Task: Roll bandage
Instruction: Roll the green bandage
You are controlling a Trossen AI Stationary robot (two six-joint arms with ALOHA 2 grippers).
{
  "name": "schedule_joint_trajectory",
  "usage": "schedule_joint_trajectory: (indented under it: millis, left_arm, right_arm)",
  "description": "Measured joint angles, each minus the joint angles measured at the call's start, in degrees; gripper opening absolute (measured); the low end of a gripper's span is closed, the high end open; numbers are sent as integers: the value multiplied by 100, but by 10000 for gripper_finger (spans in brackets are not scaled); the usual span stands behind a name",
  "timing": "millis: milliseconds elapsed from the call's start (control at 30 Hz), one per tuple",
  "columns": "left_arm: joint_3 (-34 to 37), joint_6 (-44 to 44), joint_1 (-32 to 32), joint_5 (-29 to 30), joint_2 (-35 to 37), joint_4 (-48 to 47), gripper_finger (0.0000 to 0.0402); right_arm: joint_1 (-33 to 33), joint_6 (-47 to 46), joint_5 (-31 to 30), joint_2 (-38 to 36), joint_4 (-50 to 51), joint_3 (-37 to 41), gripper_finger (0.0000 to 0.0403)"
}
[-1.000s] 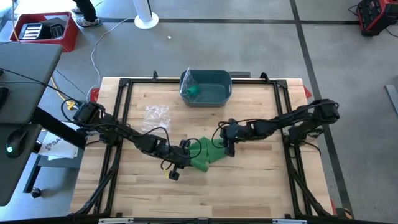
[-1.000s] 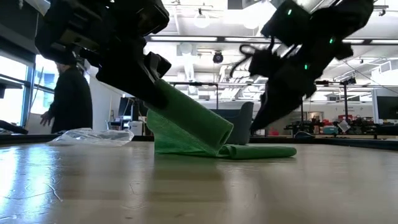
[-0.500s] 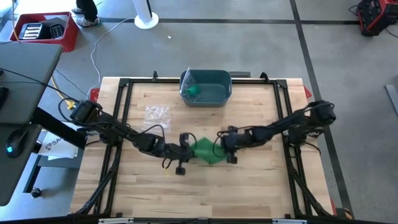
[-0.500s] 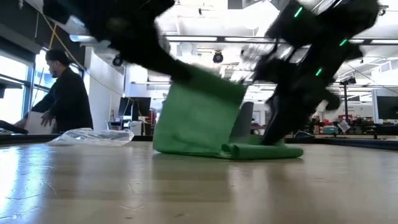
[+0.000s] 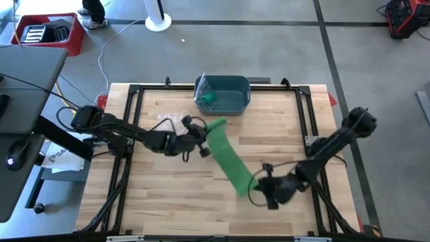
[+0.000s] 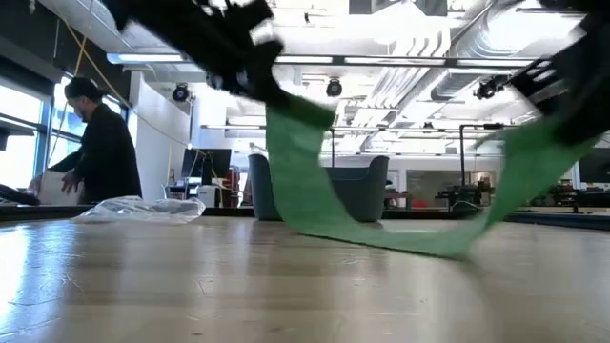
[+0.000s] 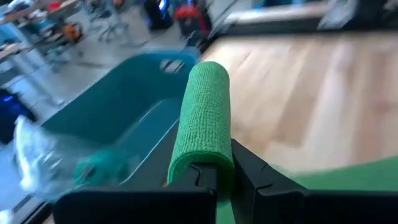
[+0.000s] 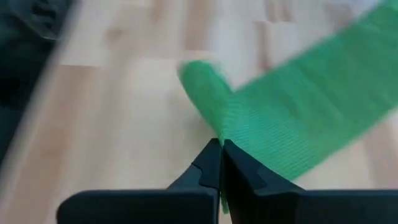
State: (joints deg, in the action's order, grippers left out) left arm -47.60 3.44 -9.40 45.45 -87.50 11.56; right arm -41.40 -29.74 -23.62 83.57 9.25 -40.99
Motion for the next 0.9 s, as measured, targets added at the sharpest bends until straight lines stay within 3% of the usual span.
schedule_joint_trajectory:
  millis: [167,300,467,600,700,900]
  left_arm:
    - [5,-392,577,-147,-188,-124,9]
    - [5,-883,947,-950,-195,56,9]
    - [3,-1472,1135,-2050,-195,511,9]
    - [3,-1559,1170,-2482,-195,603,9]
    - [88,-1602,1170,-2731,-195,751,8]
    - [1015,-1080,1170,-3205,-197,2195,8]
  right_arm:
    - [-852,-607,-317,0,24,-492,1]
    - [-1335,-748,-824,0,260,-1043,0]
    - [-1563,-185,-2153,0,1088,-1912,0]
    - [-1577,302,-2970,0,1848,-2725,0]
    - [-1577,675,-3157,0,2183,-3278,0]
    - [-1577,1473,-3384,0,2403,-4036,0]
